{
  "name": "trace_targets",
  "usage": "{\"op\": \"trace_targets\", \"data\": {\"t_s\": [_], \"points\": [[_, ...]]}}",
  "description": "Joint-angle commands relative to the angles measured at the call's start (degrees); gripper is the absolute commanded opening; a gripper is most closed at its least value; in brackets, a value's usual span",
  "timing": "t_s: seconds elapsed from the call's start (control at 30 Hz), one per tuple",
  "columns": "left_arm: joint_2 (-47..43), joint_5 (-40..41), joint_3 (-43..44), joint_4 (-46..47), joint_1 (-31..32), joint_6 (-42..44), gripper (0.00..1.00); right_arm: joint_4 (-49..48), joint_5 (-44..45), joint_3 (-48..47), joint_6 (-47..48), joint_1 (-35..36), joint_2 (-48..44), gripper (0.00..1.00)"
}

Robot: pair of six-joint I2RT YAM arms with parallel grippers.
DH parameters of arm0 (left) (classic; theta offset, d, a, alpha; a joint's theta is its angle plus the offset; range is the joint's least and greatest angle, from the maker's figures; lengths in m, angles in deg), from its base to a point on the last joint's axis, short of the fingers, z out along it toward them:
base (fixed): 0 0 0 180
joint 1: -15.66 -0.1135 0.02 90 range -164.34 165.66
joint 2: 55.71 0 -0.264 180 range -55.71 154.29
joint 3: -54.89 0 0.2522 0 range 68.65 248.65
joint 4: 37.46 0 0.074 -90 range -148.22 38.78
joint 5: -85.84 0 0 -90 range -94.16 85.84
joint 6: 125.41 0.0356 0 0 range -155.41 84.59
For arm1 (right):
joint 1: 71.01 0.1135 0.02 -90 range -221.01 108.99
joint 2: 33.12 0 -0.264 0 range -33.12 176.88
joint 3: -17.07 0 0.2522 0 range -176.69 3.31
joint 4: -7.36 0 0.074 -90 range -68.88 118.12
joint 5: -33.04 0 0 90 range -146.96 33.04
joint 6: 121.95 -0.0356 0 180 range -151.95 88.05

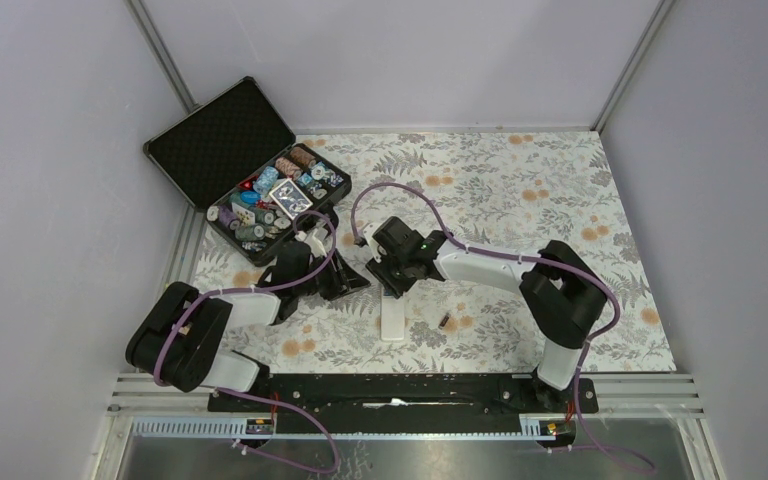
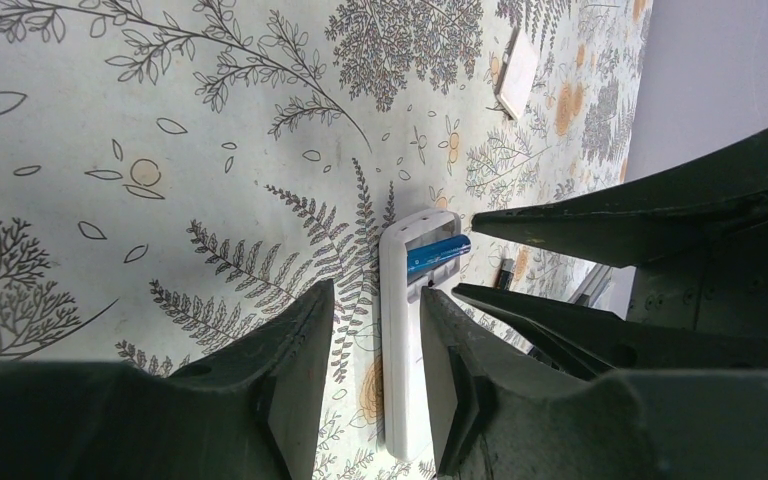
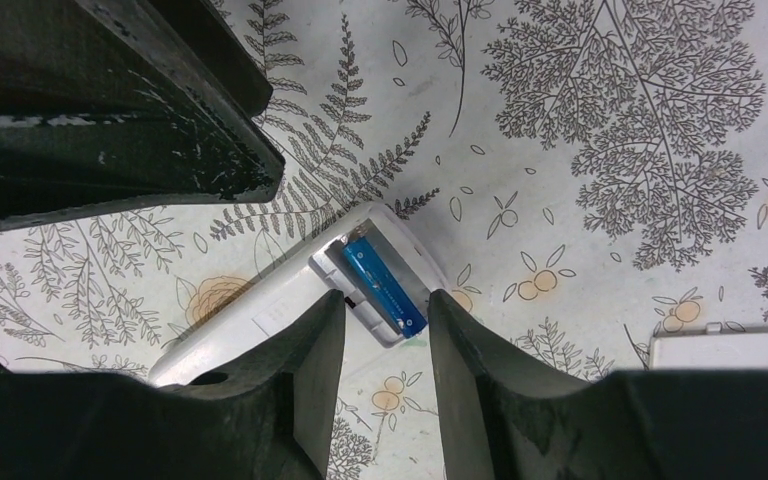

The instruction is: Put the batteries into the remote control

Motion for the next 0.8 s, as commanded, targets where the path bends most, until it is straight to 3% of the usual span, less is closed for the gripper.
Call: {"op": "trace_targets", "data": {"t_s": [0.0, 0.77], "points": [[0.23, -1.11, -0.15, 2.88, -0.37, 0.26, 0.39, 0.68, -1.04, -1.98, 1.44, -0.20, 1.34, 0.43], [0.33, -1.38, -0.15, 3.05, -0.37, 0.16, 0.39, 2.16, 0.35, 0.98, 1.71, 2.11, 1.61, 0.38]]}}
